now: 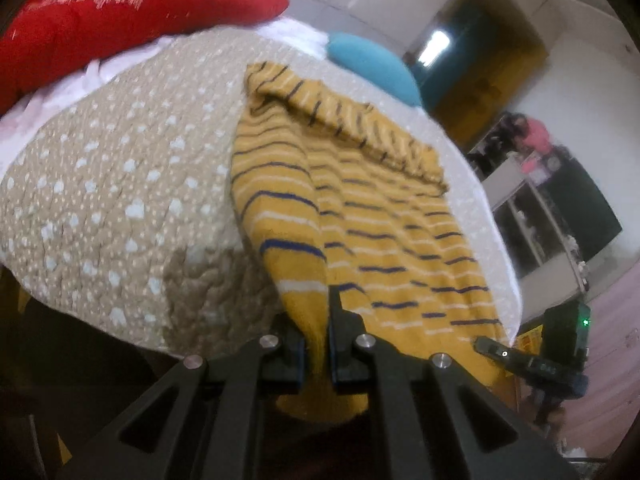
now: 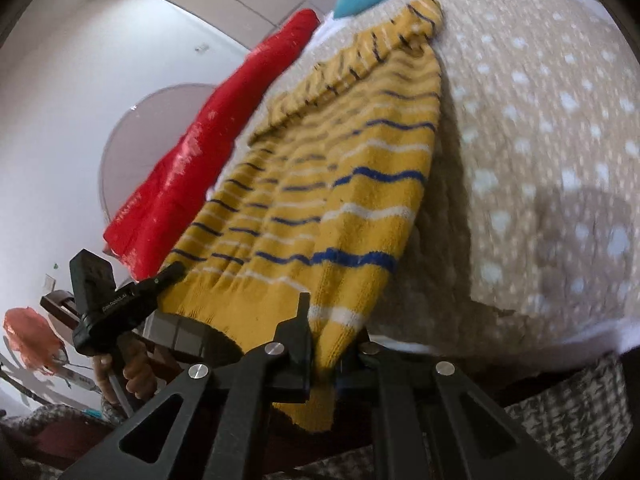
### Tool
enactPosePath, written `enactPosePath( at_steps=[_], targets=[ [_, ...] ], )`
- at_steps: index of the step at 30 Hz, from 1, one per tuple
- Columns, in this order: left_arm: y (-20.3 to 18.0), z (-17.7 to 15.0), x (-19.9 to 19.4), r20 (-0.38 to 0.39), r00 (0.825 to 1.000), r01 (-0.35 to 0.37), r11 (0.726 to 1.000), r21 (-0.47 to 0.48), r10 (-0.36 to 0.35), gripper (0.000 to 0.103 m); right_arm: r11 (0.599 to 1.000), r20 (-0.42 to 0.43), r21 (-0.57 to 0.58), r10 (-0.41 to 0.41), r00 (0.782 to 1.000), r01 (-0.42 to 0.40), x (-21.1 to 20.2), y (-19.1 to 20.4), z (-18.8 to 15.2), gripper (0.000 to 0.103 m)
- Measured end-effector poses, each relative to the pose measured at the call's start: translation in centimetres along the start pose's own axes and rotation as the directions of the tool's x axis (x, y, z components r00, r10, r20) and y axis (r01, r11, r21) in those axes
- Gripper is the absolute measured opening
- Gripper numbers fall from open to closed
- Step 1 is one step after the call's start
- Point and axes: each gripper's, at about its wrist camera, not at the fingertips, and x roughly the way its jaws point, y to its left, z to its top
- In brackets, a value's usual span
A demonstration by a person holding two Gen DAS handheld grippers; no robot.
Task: Fold small clothes
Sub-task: 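Lift the hem with both tools and fold it up toward the collar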
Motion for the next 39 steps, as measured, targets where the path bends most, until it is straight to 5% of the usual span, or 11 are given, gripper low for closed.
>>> enactPosePath(
  at_steps=[13, 23, 32, 39],
  targets=[
    [-2.4, 9.5, 0.5, 0.108, 0.994, -0.018, 0.999, 0.050, 0.013, 0.008, 0.987, 0.136, -0.155, -0.027, 0.990, 0.048, -0.4, 5.0, 10.2, 0.009],
    [-3.7, 18.5, 3.9, 0.133, 0.991, -0.026, 0.999, 0.025, 0.022, 0.008, 0.984, 0.226, -0.147, -0.067, 0.972, 0.101, -0.2, 6.3, 19.8, 0.009],
    [-3.7, 24.3, 8.9, 0.098, 0.992, -0.079, 0.997, 0.007, 0.078, 0.008, 0.989, 0.194, -0.075, -0.112, 0.975, 0.129, 3.1, 4.5, 26.6, 0.009],
    [-1.7, 28.7, 15.6, -0.004, 0.995, -0.100, 0.994, -0.048, 0.100, 0.009, 0.989, 0.121, 0.001, -0.145, 0.982, 0.146, 8.1, 0.6, 31.4, 0.010]
  ],
)
